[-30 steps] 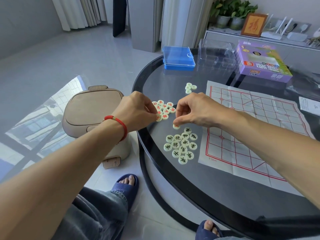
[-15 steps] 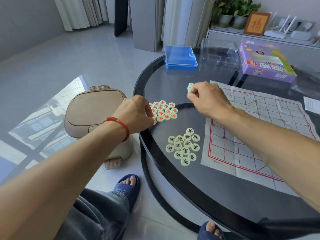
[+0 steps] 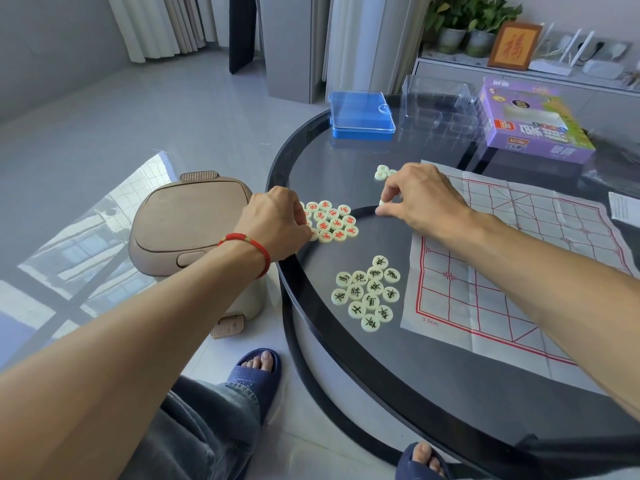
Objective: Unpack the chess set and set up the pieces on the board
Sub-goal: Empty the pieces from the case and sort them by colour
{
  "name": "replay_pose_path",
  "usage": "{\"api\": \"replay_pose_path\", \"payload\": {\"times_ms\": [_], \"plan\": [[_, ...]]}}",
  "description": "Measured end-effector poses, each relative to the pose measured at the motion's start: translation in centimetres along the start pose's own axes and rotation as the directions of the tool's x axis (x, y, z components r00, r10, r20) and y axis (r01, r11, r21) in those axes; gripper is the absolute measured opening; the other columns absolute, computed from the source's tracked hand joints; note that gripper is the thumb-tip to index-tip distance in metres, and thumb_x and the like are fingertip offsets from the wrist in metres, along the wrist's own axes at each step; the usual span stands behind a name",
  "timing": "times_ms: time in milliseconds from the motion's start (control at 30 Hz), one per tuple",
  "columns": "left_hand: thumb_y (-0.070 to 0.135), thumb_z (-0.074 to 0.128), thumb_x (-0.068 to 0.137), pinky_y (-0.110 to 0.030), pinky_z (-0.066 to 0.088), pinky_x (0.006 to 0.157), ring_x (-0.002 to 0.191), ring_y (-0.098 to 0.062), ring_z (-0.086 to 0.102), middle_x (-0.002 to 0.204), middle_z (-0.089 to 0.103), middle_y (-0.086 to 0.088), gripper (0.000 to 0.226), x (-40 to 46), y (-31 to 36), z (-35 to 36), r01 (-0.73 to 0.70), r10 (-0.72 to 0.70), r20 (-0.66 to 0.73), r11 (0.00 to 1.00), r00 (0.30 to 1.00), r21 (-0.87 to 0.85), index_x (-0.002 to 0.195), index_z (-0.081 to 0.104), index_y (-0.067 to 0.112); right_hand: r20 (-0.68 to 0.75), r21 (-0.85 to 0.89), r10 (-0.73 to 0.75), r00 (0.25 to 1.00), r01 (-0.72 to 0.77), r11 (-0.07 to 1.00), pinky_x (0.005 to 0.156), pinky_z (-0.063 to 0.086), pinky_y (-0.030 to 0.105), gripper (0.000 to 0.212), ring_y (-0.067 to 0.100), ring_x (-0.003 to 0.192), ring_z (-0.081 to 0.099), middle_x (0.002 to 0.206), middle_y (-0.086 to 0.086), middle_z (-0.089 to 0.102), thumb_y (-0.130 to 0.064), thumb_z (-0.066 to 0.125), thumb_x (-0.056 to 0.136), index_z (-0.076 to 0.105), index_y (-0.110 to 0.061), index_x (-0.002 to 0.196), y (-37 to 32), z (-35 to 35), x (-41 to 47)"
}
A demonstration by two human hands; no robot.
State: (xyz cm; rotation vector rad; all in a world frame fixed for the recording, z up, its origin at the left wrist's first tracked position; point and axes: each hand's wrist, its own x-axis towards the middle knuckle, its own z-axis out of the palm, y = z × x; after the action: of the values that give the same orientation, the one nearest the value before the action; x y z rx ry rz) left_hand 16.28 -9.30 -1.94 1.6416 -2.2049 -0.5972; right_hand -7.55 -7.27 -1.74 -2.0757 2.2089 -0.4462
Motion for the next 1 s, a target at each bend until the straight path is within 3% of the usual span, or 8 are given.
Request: {"api": "replay_pose_path", "payload": {"times_ms": [167,333,433,567,700,767,833,1000], "plan": [[0.021,0.072,0.085,-0.022,0.045,0.056,0.080,-0.020,0.061,0.089,0.065,-0.002,0.011,-0.3,0.7,0.0,-0.026,0.024,-0.077,0.999,0.997,-0.025,0.084,0.061,0.018,0.106,0.168,0.032,0.994,-0.049,0.985,0.078,0.059,0.033,0.010,0.018,0.079,0.073,0.077,0.000,0.075,-0.017,0.084,0.082,0.075,-0.017,0.087,-0.5,-1.3,-0.8],[0.023,0.071,0.086,-0.019,0.053,0.059,0.069,-0.008,0.066,0.078,0.071,0.004,0.006,-1.7,2.8,-0.4,-0.134,0.124,-0.054,0.950,0.991,-0.283,0.089,0.070,0.018,0.322,0.644,-0.027,0.946,-0.198,0.739,0.066,0.060,0.028,0.014,0.024,0.075,0.075,0.085,0.019,0.077,-0.002,0.075,0.090,0.071,0.001,0.103,-1.5,-3.6,-2.1],[0.022,0.074,0.086,-0.030,0.059,0.064,0.061,-0.012,0.066,0.072,0.074,-0.003,0.006,-2.5,3.8,-0.1,-0.041,0.107,0.100,0.856,0.989,-0.516,0.088,0.073,0.016,0.351,0.704,-0.111,0.930,-0.184,0.686,0.069,0.062,0.029,0.019,0.025,0.075,0.074,0.086,0.022,0.076,-0.003,0.075,0.089,0.069,0.004,0.105,-2.3,-3.8,-2.9],[0.015,0.077,0.084,-0.027,0.059,0.064,0.060,-0.014,0.067,0.072,0.075,-0.009,0.006,-2.6,3.9,-0.1,-0.010,0.102,0.144,0.845,0.984,-0.535,0.087,0.075,0.010,0.380,0.714,-0.143,0.914,-0.192,0.674,0.067,0.061,0.027,0.018,0.023,0.074,0.074,0.082,0.018,0.077,-0.005,0.076,0.088,0.069,0.004,0.102,-2.9,-3.8,-3.5],[0.016,0.077,0.081,-0.021,0.056,0.065,0.061,-0.008,0.066,0.070,0.074,0.000,0.003,-2.6,3.7,0.5,-0.118,0.168,0.124,0.934,0.978,-0.337,0.082,0.075,0.016,0.292,0.583,-0.020,0.956,-0.161,0.797,0.068,0.058,0.031,0.012,0.019,0.076,0.073,0.083,0.007,0.078,-0.019,0.076,0.091,0.073,-0.008,0.095,-2.0,-3.0,-2.6],[0.013,0.073,0.080,-0.022,0.052,0.072,0.070,-0.011,0.065,0.073,0.071,0.005,0.004,-2.8,3.8,1.3,-0.236,0.252,0.087,0.959,0.964,-0.158,0.078,0.073,0.016,0.068,0.324,0.102,0.992,-0.119,0.938,0.079,0.058,0.038,0.009,0.020,0.086,0.071,0.090,0.003,0.077,-0.022,0.069,0.093,0.075,-0.016,0.096,-0.4,-2.0,-1.4],[0.010,0.066,0.081,-0.027,0.046,0.077,0.073,-0.015,0.057,0.073,0.067,0.005,0.013,-3.0,4.0,2.0,-0.313,0.317,0.063,0.948,0.946,-0.060,0.071,0.069,0.018,-0.036,0.079,0.121,0.992,-0.118,0.990,0.088,0.054,0.041,0.023,0.026,0.100,0.066,0.105,0.006,0.071,-0.020,0.059,0.097,0.073,-0.018,0.116,1.0,-1.1,-0.6],[0.005,0.063,0.082,-0.020,0.039,0.063,0.073,-0.017,0.059,0.073,0.066,0.001,0.013,-3.0,4.1,2.7,-0.360,0.362,0.041,0.931,0.931,-0.054,0.080,0.075,0.010,0.090,-0.139,0.078,0.993,-0.065,0.988,0.092,0.046,0.043,0.048,0.034,0.116,0.052,0.123,0.013,0.050,-0.025,0.043,0.103,0.044,-0.032,0.151,1.6,0.8,0.9]]}}
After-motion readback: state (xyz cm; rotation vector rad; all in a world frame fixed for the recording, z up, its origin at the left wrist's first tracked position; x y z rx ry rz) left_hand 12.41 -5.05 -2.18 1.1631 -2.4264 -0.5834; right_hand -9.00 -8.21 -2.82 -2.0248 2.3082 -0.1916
